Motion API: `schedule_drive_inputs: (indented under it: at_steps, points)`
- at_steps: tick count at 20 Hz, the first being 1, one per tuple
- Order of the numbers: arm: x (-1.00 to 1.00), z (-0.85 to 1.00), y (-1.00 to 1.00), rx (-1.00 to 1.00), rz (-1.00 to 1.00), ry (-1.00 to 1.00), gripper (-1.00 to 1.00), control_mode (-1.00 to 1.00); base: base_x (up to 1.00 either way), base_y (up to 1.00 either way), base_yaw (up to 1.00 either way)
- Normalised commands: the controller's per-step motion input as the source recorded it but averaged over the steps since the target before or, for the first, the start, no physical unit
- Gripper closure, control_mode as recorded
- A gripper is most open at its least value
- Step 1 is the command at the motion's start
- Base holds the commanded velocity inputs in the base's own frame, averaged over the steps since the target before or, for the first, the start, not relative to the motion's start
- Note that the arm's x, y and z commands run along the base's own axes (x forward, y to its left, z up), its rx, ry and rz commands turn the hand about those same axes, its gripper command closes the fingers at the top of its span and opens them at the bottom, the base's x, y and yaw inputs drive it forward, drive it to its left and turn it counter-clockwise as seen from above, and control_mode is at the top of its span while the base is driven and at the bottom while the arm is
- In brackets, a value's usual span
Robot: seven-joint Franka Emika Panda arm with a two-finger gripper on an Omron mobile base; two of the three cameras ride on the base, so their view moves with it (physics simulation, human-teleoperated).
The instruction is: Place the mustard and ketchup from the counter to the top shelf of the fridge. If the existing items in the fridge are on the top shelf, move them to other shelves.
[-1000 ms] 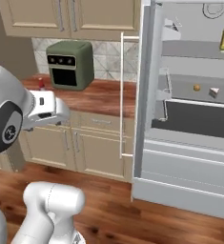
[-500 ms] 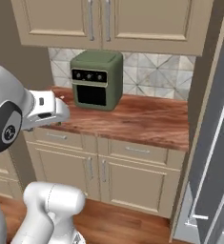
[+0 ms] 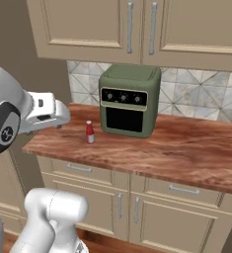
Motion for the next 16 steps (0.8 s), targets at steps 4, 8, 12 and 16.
schedule_drive_inputs:
  at_steps: [4, 8, 12, 16]
  points:
    - [0.00, 0.00, 0.00, 0.00, 0.00, 0.00, -1.00, 1.00, 0.19, 0.01, 0.00]
    - [0.00, 0.00, 0.00, 0.00, 0.00, 0.00, -1.00, 1.00, 0.08, 0.16, 0.00]
    - [0.21, -0.34, 0.20, 0.08, 0.00, 0.00, -1.00, -1.00, 0.03, 0.08, 0.00]
    - [0.49, -0.68, 0.23, 0.16, -0.01, 0.00, -1.00, -1.00, 0.00, 0.00, 0.00]
